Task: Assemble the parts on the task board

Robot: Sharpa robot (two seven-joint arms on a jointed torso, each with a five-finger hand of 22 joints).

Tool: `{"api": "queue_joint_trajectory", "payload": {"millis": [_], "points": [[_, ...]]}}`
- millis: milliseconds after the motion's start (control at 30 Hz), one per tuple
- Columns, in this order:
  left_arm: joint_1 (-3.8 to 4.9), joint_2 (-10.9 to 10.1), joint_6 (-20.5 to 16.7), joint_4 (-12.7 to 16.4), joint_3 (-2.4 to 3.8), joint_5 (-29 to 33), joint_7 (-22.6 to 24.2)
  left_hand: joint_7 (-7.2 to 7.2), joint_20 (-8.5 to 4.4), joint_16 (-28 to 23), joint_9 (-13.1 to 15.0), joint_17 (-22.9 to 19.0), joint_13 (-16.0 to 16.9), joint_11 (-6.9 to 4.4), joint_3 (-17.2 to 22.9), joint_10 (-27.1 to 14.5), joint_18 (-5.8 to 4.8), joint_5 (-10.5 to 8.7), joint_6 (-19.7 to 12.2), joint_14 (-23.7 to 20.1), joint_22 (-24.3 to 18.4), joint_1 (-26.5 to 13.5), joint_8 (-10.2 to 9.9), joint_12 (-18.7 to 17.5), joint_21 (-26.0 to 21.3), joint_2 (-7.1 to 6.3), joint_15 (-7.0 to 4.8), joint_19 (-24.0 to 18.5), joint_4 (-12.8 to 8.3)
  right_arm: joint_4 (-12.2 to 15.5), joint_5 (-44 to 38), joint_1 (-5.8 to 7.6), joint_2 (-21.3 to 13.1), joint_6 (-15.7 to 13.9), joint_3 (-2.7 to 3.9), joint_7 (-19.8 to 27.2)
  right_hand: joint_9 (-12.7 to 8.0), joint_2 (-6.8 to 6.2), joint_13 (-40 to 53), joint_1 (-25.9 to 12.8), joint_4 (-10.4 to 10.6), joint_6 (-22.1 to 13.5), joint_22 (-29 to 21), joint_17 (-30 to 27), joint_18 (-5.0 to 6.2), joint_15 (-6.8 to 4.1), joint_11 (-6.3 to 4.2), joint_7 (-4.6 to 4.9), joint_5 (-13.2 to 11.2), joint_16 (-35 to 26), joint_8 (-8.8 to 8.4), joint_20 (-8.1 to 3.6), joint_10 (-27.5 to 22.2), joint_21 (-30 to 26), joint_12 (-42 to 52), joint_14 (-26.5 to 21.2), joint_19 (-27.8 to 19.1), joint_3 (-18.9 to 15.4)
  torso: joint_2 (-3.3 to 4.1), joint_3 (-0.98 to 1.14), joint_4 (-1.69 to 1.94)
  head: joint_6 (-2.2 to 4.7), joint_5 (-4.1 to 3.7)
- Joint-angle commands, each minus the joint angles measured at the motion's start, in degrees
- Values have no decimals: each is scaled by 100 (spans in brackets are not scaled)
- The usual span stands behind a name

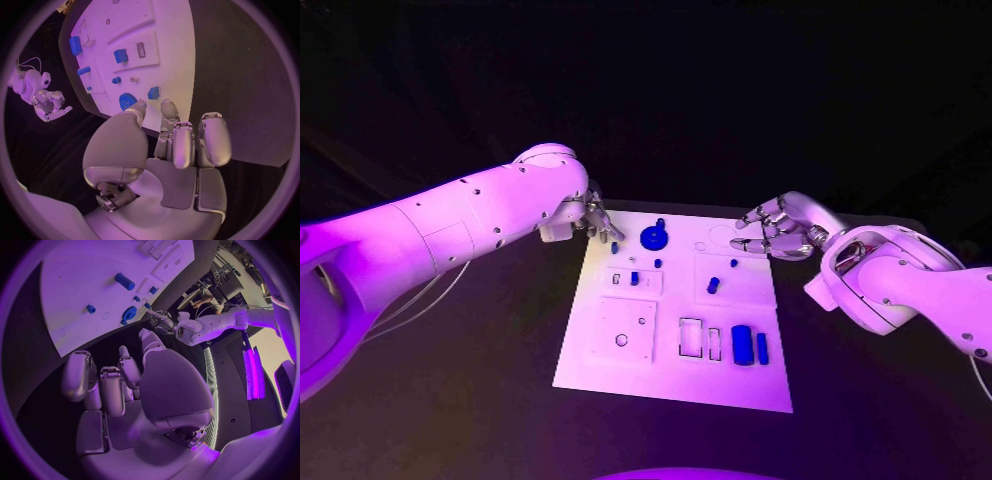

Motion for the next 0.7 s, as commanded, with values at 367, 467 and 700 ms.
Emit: {"api": "queue_joint_trajectory", "payload": {"millis": [367, 467, 700], "points": [[-15, 42, 165, -3, -1, 62, 72, -7, 3, -7, -22, 682, 20, -18, -62, 62, -39, -3, 83, 349, 33, 101, -20, 50, 44, 67, 8, 38, -10, 1, -26, -4, 13, 33, 0, 28, -5, 36, 1, -13, 15, 18, -6, 827, 48, -47, -6, -2, 29, -25, 18, -2, -8, -21, -17, 427, -22, -27, 0, -1, 0, -36, -11], [-18, 50, 167, -9, -2, 67, 72, -10, 2, -7, -26, 682, 20, -20, -64, 65, -39, -3, 95, 350, 34, 114, -18, 54, 45, 81, 6, 38, -11, 1, -26, -4, 13, 32, 0, 29, -5, 36, 1, -13, 15, 18, -6, 827, 48, -47, -6, -2, 29, -25, 18, -2, -8, -21, -17, 427, -22, -27, 2, 1, -1, -42, -11], [-25, 73, 177, -31, -9, 73, 84, -14, 1, -8, -40, 682, -10, -25, -65, 55, -39, -3, 107, 350, 39, 162, -21, 31, 47, 115, 1, 39, -23, -4, -26, -4, 14, 32, 0, 28, -5, 44, -4, -11, 19, 19, -10, 822, 49, -47, -7, -2, 38, -28, 21, -2, -11, -28, -21, 425, -25, -24, 0, 2, -3, -53, -17]]}}
